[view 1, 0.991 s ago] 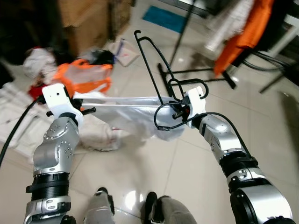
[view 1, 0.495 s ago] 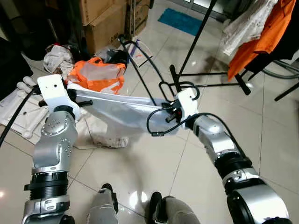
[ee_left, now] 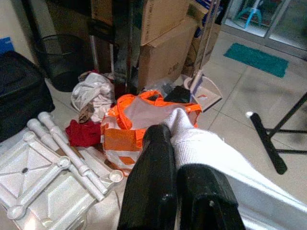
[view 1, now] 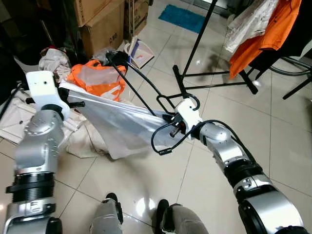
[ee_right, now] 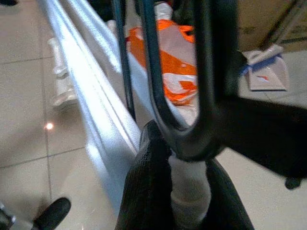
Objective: Hang hanger
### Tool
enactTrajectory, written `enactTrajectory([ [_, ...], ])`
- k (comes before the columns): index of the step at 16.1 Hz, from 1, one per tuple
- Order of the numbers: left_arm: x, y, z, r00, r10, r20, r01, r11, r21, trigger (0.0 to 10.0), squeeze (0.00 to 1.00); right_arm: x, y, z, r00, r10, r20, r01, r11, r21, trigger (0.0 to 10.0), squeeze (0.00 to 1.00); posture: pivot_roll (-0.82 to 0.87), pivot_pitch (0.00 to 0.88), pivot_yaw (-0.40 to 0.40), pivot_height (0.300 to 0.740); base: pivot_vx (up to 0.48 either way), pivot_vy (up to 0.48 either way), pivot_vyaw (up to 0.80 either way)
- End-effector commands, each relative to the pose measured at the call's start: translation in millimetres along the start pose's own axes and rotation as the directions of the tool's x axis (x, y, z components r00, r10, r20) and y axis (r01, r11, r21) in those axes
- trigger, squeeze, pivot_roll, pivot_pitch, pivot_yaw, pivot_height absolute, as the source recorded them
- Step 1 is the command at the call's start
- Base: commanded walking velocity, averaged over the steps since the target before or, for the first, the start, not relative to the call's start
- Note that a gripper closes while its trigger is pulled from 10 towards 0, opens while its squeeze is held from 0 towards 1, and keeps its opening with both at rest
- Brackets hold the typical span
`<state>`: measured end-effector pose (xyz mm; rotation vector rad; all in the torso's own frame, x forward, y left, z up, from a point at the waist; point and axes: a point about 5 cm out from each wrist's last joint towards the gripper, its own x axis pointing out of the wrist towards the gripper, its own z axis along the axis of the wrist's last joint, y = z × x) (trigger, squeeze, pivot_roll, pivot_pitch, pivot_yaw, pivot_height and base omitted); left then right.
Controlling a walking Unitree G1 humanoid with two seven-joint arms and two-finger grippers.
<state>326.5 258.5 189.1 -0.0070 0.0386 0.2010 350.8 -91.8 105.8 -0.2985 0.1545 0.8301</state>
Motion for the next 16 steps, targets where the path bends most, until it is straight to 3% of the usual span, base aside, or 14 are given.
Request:
enactTrajectory([
  [1, -0.4, 2.4, 14.8, 0.999, -0.007, 0.034, 0.008, 1.0, -0.021, 10.0, 0.0, -7.1, -5.2, -7.9, 0.999, 0.007, -0.038, -0.008, 1.0, -0.019, 0.0, 0.0, 0.06, 0.214, -0.16, 0.74, 0.0, 0.0, 0.0],
  [7, 1.6, -23.3, 21.0, 0.995, -0.091, 0.035, 0.092, 0.995, -0.034, 10.0, 0.0, -6.1, -4.2, -6.3, 0.999, 0.025, -0.024, -0.026, 1.0, -0.009, 0.0, 0.0, 0.05, 0.216, -0.173, 0.74, 0.0, 0.0, 0.0],
  [13, 9.8, -23.1, 24.5, 0.997, -0.074, 0.016, 0.075, 0.996, -0.047, 10.0, 0.0, -8.6, -5.6, -7.6, 0.999, 0.031, -0.032, -0.031, 0.999, -0.02, 0.0, 0.0, 0.03, 0.22, -0.171, 0.74, 0.0, 0.0, 0.71],
  [16, 11.6, -20.4, 26.1, 0.999, -0.051, 0.015, 0.051, 0.998, -0.023, 10.0, 0.0, -9.6, -6.3, -5.7, 0.999, 0.038, -0.027, -0.038, 0.999, -0.021, 0.0, 0.0, 0.02, 0.225, -0.171, 0.74, 0.0, 0.0, 0.0],
])
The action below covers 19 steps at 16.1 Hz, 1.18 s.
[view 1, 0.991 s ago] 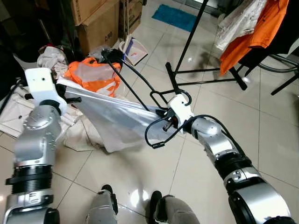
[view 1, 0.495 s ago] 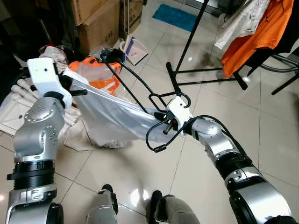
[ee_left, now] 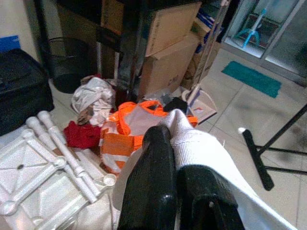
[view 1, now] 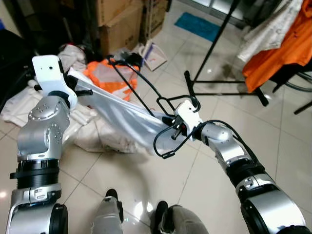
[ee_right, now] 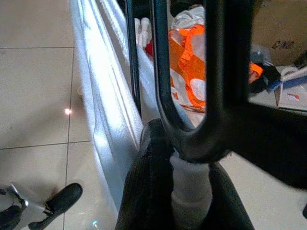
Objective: Hang hanger
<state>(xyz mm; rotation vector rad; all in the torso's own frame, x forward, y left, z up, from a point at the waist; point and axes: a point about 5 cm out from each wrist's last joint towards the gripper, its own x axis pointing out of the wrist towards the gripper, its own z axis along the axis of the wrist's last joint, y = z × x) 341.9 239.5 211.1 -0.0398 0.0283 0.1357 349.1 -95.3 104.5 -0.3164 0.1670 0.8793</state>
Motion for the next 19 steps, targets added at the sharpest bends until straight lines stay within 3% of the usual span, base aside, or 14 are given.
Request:
enactTrajectory([
  [1, 1.4, 2.5, 6.2, 1.0, 0.02, 0.011, -0.02, 1.0, 0.017, 10.0, 0.0, -7.1, -4.4, -3.1, 1.0, 0.001, -0.013, -0.001, 1.0, -0.014, 0.0, 0.0, 0.03, 0.226, -0.171, 0.74, 0.0, 0.0, 0.0],
  [5, 6.5, 8.3, 23.3, 0.999, 0.041, 0.032, -0.041, 0.999, -0.002, 10.0, 0.0, -5.8, 4.6, -7.8, 0.999, 0.033, -0.029, -0.035, 0.998, -0.051, 0.0, 0.0, 0.03, 0.222, -0.166, 0.74, 0.0, 0.0, 0.0],
  [9, 10.8, 12.6, 28.0, 0.997, 0.062, 0.044, -0.06, 0.997, -0.037, 10.0, 0.0, -7.3, 8.9, -6.5, 0.997, 0.075, -0.025, -0.077, 0.993, -0.09, 0.0, 0.0, 0.02, 0.221, -0.166, 0.74, 0.0, 0.0, 0.0],
  [11, 13.8, 0.5, 33.6, 0.998, 0.029, 0.06, -0.027, 0.999, -0.029, 10.0, 0.0, -11.8, 12.9, -9.2, 0.991, 0.131, -0.041, -0.135, 0.98, -0.146, 0.0, 0.0, 0.01, 0.228, -0.17, 0.74, 0.0, 0.0, 0.0],
  [14, 15.9, -1.3, 36.1, 0.997, 0.027, 0.068, -0.026, 0.999, -0.023, 10.0, 0.0, -12.8, 16.4, -9.5, 0.985, 0.163, -0.047, -0.169, 0.971, -0.167, 0.0, 0.0, 0.01, 0.228, -0.17, 0.74, 0.0, 0.0, 0.0],
  [19, 17.8, -20.6, 60.7, 0.989, -0.025, 0.145, 0.028, 0.999, -0.022, 10.0, 0.0, -15.0, 15.6, -19.2, 0.967, 0.167, -0.19, -0.226, 0.909, -0.351, 0.0, 0.0, 0.01, 0.228, -0.171, 0.74, 0.0, 0.0, 0.0],
])
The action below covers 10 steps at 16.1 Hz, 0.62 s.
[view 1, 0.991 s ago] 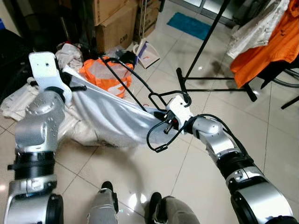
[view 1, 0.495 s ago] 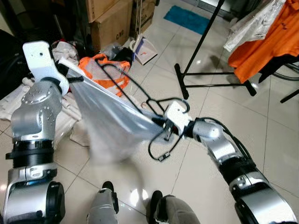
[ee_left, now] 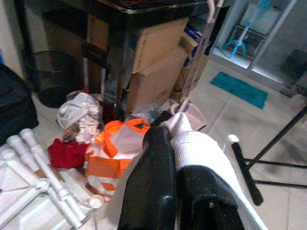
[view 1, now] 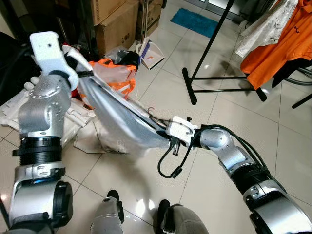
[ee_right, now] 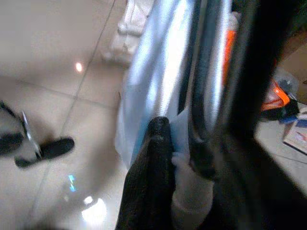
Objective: Hang hanger
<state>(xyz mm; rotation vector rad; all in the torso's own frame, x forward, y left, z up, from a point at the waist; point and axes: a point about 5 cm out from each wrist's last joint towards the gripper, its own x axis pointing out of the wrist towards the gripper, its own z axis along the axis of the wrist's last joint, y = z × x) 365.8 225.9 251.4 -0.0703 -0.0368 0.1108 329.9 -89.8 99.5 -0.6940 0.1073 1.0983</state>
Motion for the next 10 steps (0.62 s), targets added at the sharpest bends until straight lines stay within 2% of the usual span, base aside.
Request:
enactTrajectory([
  [1, -1.7, -5.0, 24.0, 0.996, -0.009, 0.092, 0.008, 1.0, 0.006, 10.0, 0.0, -6.6, 3.9, -17.0, 0.997, 0.015, -0.079, -0.014, 1.0, 0.012, 0.0, 0.0, 0.01, 0.229, -0.17, 0.74, 0.0, 0.0, 0.0],
  [3, -2.9, -8.5, 30.9, 0.994, -0.023, 0.11, 0.024, 1.0, -0.007, 10.0, 0.0, -6.3, 3.4, -17.9, 0.996, 0.012, -0.084, -0.009, 0.999, 0.037, 0.0, 0.0, 0.01, 0.227, -0.172, 0.74, 0.0, 0.0, 0.0],
  [5, -9.1, -17.1, 46.9, 0.986, -0.063, 0.153, 0.07, 0.997, -0.037, 10.0, 0.0, -5.6, 3.3, -23.7, 0.992, 0.005, -0.129, 0.005, 0.997, 0.074, 0.0, 0.0, 0.01, 0.224, -0.174, 0.74, 0.0, 0.0, 0.0],
  [7, -13.3, -19.3, 52.8, 0.982, -0.083, 0.17, 0.092, 0.995, -0.043, 10.0, 0.0, -3.7, 3.3, -22.6, 0.993, 0.004, -0.116, 0.008, 0.994, 0.106, 0.0, 0.0, 0.01, 0.223, -0.176, 0.74, 0.0, 0.0, 0.0],
  [10, -14.3, -14.3, 47.0, 0.986, -0.069, 0.152, 0.077, 0.996, -0.045, 10.0, 0.0, -1.9, 0.6, -17.8, 0.997, -0.008, -0.076, 0.021, 0.986, 0.164, 0.0, 0.0, 0.02, 0.224, -0.179, 0.74, 0.0, 0.0, 0.0],
])
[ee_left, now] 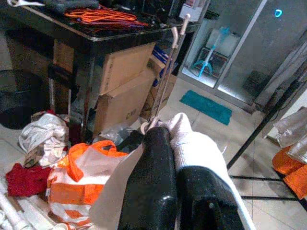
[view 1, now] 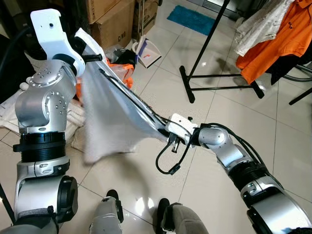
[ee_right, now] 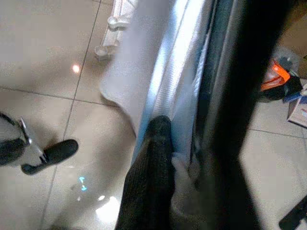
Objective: Hang hanger
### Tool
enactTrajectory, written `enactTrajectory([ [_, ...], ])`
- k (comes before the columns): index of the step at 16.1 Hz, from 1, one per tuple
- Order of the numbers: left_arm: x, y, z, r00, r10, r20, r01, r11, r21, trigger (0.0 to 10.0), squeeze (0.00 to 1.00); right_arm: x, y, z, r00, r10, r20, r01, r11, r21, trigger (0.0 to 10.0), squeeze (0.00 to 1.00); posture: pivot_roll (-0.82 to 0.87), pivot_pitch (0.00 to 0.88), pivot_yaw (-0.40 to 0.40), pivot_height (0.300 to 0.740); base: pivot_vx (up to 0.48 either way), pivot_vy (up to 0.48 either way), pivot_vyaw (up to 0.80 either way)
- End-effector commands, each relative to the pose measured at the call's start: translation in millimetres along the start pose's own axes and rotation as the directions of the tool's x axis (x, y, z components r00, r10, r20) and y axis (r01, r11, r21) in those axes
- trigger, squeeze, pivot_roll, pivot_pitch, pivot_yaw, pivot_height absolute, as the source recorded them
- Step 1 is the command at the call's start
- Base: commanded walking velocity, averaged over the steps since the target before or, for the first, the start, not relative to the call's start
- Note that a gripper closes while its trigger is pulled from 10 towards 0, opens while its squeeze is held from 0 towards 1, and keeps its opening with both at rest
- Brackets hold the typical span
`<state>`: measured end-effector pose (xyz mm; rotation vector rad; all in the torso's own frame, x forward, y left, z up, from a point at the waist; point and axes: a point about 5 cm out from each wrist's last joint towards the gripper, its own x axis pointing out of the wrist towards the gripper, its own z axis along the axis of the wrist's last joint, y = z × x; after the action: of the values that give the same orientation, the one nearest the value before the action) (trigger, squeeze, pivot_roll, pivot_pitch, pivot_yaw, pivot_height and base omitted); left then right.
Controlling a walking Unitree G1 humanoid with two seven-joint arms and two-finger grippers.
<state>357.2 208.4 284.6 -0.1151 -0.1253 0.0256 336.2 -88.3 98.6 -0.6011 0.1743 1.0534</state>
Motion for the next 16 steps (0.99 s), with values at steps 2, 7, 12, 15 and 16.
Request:
enactTrajectory([
  [2, -5.6, 2.9, 13.3, 0.999, 0.008, 0.052, -0.008, 1.0, -0.003, 10.0, 0.0, -5.1, 1.2, -14.3, 0.999, 0.004, -0.037, 0.0, 0.995, 0.105, 0.0, 0.0, 0.02, 0.226, -0.18, 0.74, 0.0, 0.0, 0.0],
  [7, -7.9, 4.1, 9.3, 1.0, 0.005, 0.02, -0.005, 1.0, -0.015, 10.0, 0.0, -3.0, -4.7, -6.1, 1.0, -0.009, 0.02, 0.004, 0.975, 0.222, 0.0, 0.0, 0.02, 0.219, -0.182, 0.74, 0.0, 0.0, 0.0],
  [12, -8.3, 5.3, 9.9, 1.0, 0.015, 0.021, -0.015, 0.999, -0.037, 10.0, 0.0, -3.2, -4.5, 0.4, 0.998, 0.004, 0.068, -0.017, 0.981, 0.194, 0.0, 0.0, 0.03, 0.2, -0.188, 0.74, 0.0, 0.0, 0.0],
  [15, -7.9, 12.4, 0.5, 0.999, 0.044, -0.008, -0.044, 0.998, -0.033, 10.0, 0.0, -6.2, -9.5, 2.0, 0.996, -0.012, 0.086, -0.005, 0.981, 0.195, 0.0, 0.0, 0.04, 0.195, -0.19, 0.74, 0.0, 0.0, 0.0],
  [16, -7.6, 15.7, -4.9, 0.998, 0.059, -0.025, -0.059, 0.998, -0.03, 10.0, 0.0, -6.6, -9.4, 2.3, 0.996, -0.011, 0.093, -0.008, 0.98, 0.197, 0.0, 0.0, 0.04, 0.195, -0.19, 0.74, 0.0, 0.0, 0.0],
])
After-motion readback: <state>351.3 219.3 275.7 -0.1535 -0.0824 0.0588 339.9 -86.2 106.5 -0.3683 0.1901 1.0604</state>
